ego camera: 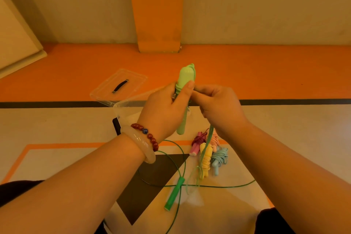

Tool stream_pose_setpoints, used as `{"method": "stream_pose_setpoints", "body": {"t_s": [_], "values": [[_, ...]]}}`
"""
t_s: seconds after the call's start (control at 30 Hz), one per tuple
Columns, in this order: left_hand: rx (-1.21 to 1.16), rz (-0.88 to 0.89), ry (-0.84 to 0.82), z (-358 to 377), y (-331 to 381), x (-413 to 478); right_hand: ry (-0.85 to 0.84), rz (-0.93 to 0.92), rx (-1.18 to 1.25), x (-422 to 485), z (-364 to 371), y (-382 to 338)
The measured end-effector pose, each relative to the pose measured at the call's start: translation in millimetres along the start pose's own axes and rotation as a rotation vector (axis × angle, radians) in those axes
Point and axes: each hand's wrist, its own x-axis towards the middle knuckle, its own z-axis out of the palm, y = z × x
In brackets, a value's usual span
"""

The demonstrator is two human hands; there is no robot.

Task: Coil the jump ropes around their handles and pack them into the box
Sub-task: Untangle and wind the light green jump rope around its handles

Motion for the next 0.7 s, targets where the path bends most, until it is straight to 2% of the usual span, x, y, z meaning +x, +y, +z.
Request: {"method": "stream_pose_setpoints", "body": {"t_s": [0.17,0.3,0.57,0.7], "values": [[-0.129,-0.132,0.023,11,-1,0,-0.151,-0.061,-0.147,-3,4,-4],[-0.252,-0.231,0.072,0,-1,3,-0.288,0.016,-0.062,4,-7,-7],[-0.742,-0.311,-0.15,3,8,-2,-0.093,-0.107,-0.182,13,-22,-5],[-0.678,-0.305,-0.107,3,4,2,-0.089,-0.121,-0.204,13,-21,-5]]}}
